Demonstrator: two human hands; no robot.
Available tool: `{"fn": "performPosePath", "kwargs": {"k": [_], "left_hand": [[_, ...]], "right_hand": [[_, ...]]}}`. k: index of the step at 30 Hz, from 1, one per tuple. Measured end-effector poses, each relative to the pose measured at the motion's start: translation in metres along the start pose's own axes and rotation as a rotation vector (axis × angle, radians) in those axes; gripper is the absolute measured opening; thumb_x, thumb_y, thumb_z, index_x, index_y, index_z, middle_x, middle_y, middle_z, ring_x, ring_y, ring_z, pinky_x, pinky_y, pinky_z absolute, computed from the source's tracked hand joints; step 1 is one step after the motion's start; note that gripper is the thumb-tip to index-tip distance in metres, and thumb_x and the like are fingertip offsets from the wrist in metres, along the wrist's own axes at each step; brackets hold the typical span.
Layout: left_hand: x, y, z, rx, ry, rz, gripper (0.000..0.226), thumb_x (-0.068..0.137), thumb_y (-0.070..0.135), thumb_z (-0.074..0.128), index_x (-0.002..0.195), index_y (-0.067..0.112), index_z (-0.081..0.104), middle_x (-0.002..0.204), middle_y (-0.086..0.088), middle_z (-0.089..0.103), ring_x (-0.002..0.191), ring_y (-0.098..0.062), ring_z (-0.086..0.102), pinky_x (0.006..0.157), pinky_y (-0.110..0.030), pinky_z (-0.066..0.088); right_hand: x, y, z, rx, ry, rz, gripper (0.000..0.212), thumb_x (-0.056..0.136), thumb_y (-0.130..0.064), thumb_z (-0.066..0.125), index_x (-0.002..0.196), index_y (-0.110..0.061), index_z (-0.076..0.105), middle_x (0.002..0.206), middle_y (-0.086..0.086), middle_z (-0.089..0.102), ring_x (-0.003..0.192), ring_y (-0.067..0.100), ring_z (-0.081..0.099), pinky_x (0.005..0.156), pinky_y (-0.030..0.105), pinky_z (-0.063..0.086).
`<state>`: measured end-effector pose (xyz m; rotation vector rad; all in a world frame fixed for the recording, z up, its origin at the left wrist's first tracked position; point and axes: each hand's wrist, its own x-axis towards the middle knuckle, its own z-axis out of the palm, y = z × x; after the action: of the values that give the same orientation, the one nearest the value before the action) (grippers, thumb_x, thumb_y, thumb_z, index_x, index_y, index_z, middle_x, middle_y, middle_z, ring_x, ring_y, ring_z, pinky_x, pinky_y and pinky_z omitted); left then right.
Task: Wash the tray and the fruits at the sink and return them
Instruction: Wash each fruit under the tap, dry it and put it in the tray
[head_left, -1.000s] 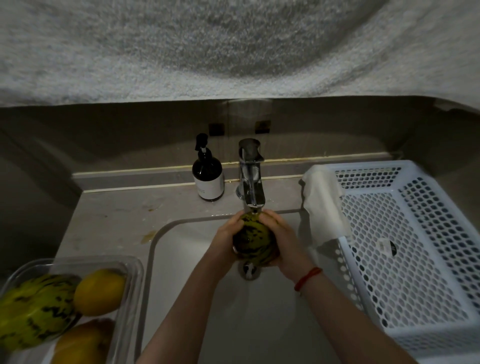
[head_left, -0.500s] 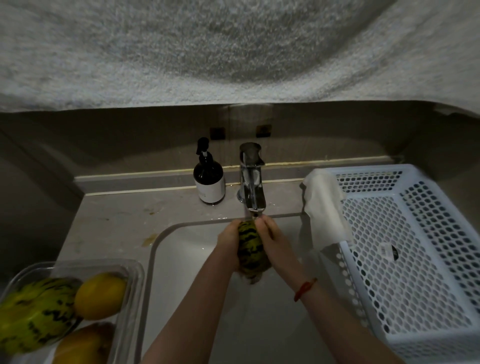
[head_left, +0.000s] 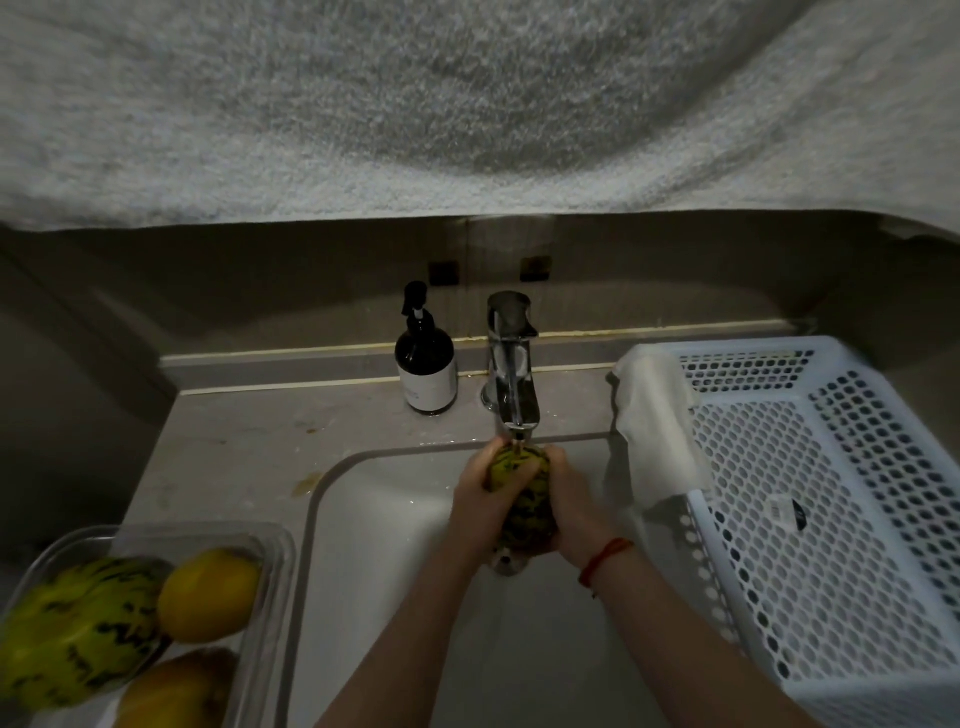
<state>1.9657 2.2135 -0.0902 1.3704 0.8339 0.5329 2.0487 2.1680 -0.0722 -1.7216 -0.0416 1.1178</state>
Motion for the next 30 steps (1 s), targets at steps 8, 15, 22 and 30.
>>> {"fn": "performPosePath", "kwargs": {"k": [8,15,22,30], "left_hand": [[0.012,0.010,-0.002,-0.127,0.208,-0.233,0.028,0.093,0.035,0.049,0.090,0.015,0.069,0.097,-0.012,0.068,0.094,-0.028,0.063,0.084,-0.039,0.051],[0.014,0.014,-0.014,-0.278,-0.113,-0.722,0.054,0.085,0.055,0.045,0.096,0.008,0.071,0.091,-0.017,0.072,0.088,-0.031,0.065,0.072,-0.035,0.052],[0.011,0.009,-0.008,-0.528,-0.147,-0.669,0.061,0.089,0.061,0.037,0.096,0.011,0.072,0.089,-0.013,0.072,0.084,-0.025,0.067,0.068,-0.033,0.052],[-0.015,-0.003,-0.002,-0.173,0.044,-0.133,0.039,0.085,0.031,0.064,0.123,0.036,0.053,0.116,0.000,0.063,0.103,-0.016,0.063,0.082,-0.039,0.057]], "right_hand": [[-0.005,0.010,-0.010,-0.365,-0.238,-0.522,0.012,0.093,-0.045,0.046,0.105,-0.047,0.045,0.096,-0.021,0.056,0.086,-0.007,0.058,0.069,0.012,0.052],[0.001,0.010,-0.038,-0.829,-0.338,-0.745,0.070,0.079,-0.040,0.071,0.138,-0.022,0.040,0.137,-0.001,0.040,0.123,0.011,0.042,0.103,0.022,0.040],[-0.003,-0.002,-0.008,-0.494,-0.018,-0.671,0.013,0.083,-0.034,0.066,0.094,-0.028,0.061,0.097,-0.002,0.057,0.085,0.009,0.058,0.073,0.019,0.045],[-0.003,-0.001,0.001,-0.329,-0.017,-0.345,0.036,0.101,-0.026,0.029,0.101,-0.006,0.059,0.098,0.016,0.061,0.093,0.028,0.058,0.084,0.040,0.050]]}}
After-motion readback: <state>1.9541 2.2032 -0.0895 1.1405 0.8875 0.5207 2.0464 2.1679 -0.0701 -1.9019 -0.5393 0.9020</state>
